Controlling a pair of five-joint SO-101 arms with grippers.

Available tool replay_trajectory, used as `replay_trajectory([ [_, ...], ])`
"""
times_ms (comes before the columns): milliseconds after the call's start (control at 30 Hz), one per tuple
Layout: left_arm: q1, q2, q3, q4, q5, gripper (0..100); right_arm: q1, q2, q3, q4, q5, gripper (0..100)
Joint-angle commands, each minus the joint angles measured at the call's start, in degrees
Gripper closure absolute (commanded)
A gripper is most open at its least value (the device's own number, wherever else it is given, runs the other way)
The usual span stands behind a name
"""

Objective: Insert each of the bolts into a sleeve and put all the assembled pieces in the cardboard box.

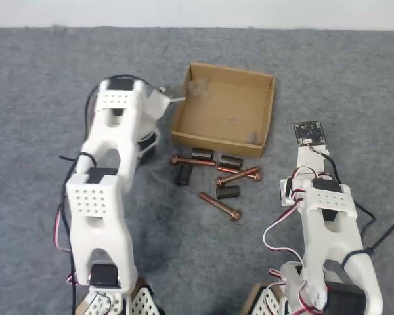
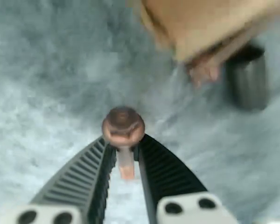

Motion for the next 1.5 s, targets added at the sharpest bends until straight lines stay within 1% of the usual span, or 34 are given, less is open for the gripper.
replay_trajectory([
  [0,1.23,-3.87,-3.65,2.99,18.46,96,-0.48,-0.4,-0.35,-1.27,0.97,99.1],
  [233,1.05,-12.48,0.75,2.99,32.18,96,-0.31,-0.4,-0.35,-1.19,0.97,99.1],
  [333,1.41,-17.14,6.02,0.18,33.58,97,-0.31,-0.4,-0.35,-1.19,0.97,99.1],
  [500,1.41,-24.26,18.33,-9.85,34.11,97,-0.31,-0.4,-0.35,-1.19,0.97,99.1],
  [667,0.35,-27.43,27.56,-18.11,34.2,97,-0.31,-0.4,-0.35,-1.19,0.97,99.1],
  [833,-2.37,-30.24,34.68,-26.37,39.3,97,-0.13,-0.4,-0.35,-1.1,0.97,99.1],
  [967,-3.34,-33.14,44.0,-39.12,42.46,97,-0.13,-0.4,-0.35,-0.92,0.97,99.1],
  [1067,-3.16,-37.01,51.56,-48.53,46.77,97,-0.13,-0.4,-0.35,-0.92,0.97,99.1],
  [1133,-3.08,-40.62,56.22,-53.19,49.05,97,-0.13,-0.4,-0.35,-0.92,0.97,99.1],
  [1200,-3.25,-44.48,60.0,-56.88,49.76,97,-0.04,-0.4,-0.35,-0.92,0.97,99.1],
  [1300,-3.16,-48.09,64.31,-61.19,49.93,97,-0.04,-0.4,-0.35,-0.84,0.97,99.1],
  [1467,-3.16,-47.56,65.63,-61.63,49.93,97,-0.04,-0.4,-0.26,-0.84,0.97,99.1],
])
